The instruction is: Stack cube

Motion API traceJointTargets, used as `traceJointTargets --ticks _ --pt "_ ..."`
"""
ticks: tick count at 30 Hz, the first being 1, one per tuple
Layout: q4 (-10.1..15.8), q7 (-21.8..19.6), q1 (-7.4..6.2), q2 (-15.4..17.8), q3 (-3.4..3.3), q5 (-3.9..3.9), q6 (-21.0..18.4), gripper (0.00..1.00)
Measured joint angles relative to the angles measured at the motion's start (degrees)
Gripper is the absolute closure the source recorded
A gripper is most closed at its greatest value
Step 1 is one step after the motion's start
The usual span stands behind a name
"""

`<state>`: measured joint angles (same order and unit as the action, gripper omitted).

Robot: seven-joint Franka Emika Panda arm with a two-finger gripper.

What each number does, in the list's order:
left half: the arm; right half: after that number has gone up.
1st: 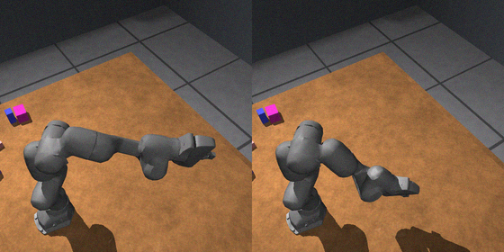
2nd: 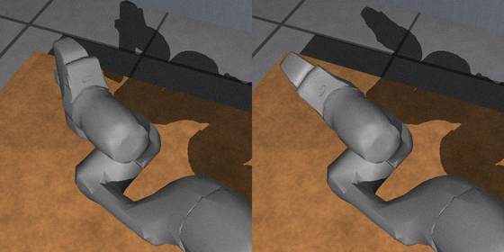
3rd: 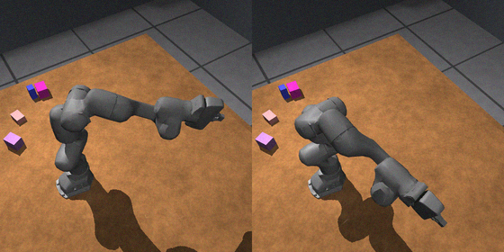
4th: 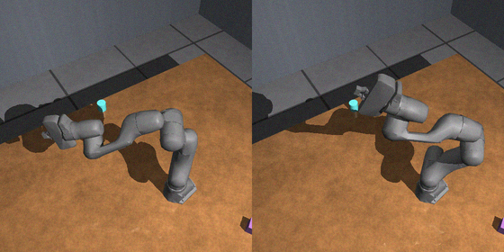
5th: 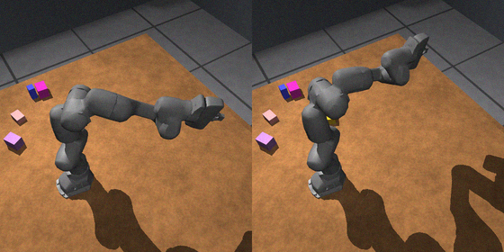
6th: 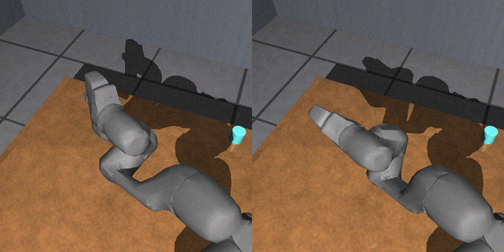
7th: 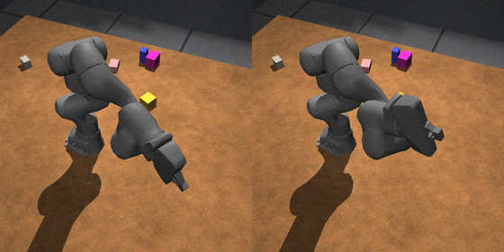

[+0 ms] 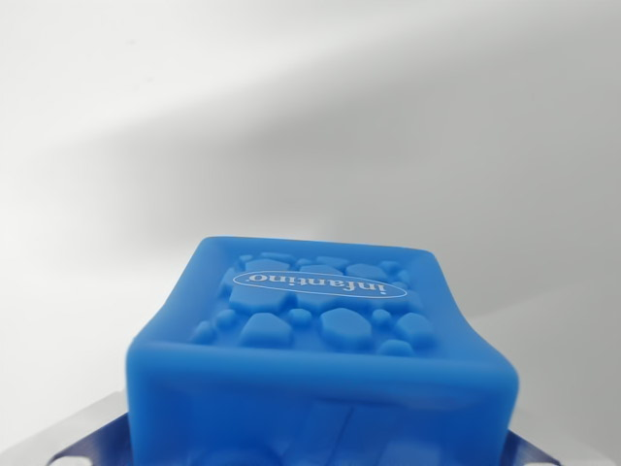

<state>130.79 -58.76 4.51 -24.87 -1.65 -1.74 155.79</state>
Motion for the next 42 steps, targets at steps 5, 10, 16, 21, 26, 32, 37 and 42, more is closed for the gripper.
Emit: traceJointTargets --ticks 5,10,16,21,26,32,37,42 --pt "0.38 -0.02 -0.02 2.15 -0.05 0.02 -1.68 1.00" --pt "0.72 -0.02 -0.51 3.19 -0.02 0.16 -2.37 1.00" --pt "1.14 -0.02 -1.52 3.88 0.08 0.27 -2.79 1.00" --pt "1.45 0.03 -2.35 4.86 0.19 0.45 -3.29 1.00" --pt "1.72 0.11 -3.12 5.62 0.31 0.60 -3.82 1.00" --pt "2.04 0.22 -3.94 6.49 0.50 0.81 -4.39 1.00" --pt "2.26 0.31 -4.72 7.33 0.69 0.98 -5.03 1.00" --pt "2.41 0.39 -5.39 8.00 0.91 1.12 -5.49 1.00"
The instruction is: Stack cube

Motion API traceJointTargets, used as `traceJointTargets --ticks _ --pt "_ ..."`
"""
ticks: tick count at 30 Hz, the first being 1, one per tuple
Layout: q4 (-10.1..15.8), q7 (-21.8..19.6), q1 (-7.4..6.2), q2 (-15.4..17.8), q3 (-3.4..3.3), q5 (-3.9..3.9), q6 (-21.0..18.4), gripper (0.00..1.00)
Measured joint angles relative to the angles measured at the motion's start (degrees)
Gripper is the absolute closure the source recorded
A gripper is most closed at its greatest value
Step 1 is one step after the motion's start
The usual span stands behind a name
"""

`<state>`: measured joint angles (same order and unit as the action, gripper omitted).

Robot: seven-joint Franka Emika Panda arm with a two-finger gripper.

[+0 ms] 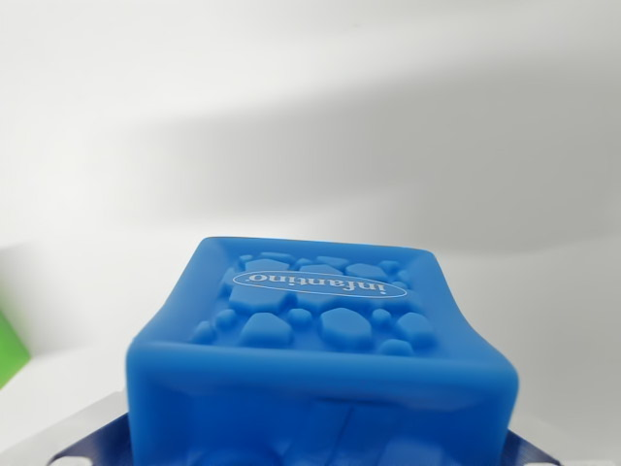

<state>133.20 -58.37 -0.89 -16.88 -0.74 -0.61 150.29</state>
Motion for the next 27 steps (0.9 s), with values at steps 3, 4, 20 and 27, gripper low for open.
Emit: traceJointTargets --ticks 3,4,20,27 --pt "0.10 0.04 -0.38 0.44 0.11 0.08 -0.36 1.00" --pt "0.13 0.06 -0.54 0.61 0.16 0.11 -0.51 1.00" --pt "0.30 0.39 -2.77 2.76 1.00 0.48 -2.49 1.00" --pt "0.30 0.56 -3.71 3.69 1.34 0.61 -3.42 1.00"
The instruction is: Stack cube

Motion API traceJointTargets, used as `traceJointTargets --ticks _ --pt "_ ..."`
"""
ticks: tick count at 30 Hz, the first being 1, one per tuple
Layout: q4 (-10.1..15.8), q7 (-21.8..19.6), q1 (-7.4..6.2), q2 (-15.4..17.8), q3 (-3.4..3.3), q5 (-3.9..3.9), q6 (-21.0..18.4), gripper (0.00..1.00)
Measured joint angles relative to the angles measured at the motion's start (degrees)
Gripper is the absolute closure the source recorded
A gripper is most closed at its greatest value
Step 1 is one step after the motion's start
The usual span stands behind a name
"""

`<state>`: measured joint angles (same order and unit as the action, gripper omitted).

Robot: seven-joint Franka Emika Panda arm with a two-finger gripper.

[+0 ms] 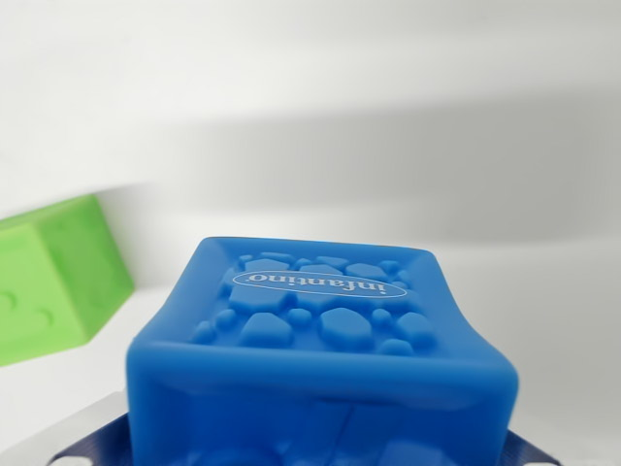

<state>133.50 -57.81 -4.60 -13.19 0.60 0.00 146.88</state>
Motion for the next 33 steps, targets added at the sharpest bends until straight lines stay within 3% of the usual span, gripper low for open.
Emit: traceJointTargets --ticks 33 --pt "-1.25 1.08 -4.23 3.43 2.17 0.46 -4.78 1.00"
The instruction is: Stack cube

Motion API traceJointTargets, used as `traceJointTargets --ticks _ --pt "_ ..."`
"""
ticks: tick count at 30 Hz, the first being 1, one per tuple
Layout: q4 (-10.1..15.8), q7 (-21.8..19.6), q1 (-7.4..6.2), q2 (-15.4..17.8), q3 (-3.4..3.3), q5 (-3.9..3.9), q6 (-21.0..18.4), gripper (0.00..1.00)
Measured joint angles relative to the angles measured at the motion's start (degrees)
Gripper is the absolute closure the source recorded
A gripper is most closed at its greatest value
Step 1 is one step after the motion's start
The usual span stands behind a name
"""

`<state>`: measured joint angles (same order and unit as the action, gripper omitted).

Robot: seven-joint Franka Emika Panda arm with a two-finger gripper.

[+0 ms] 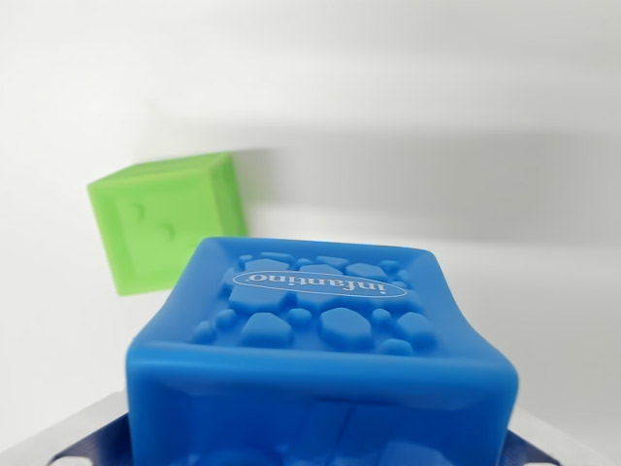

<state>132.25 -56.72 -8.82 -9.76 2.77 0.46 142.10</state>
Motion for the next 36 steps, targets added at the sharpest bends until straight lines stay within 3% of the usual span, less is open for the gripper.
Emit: traceJointTargets --ticks 36 --pt "-3.28 1.56 -4.40 2.06 2.00 0.13 -5.31 1.00"
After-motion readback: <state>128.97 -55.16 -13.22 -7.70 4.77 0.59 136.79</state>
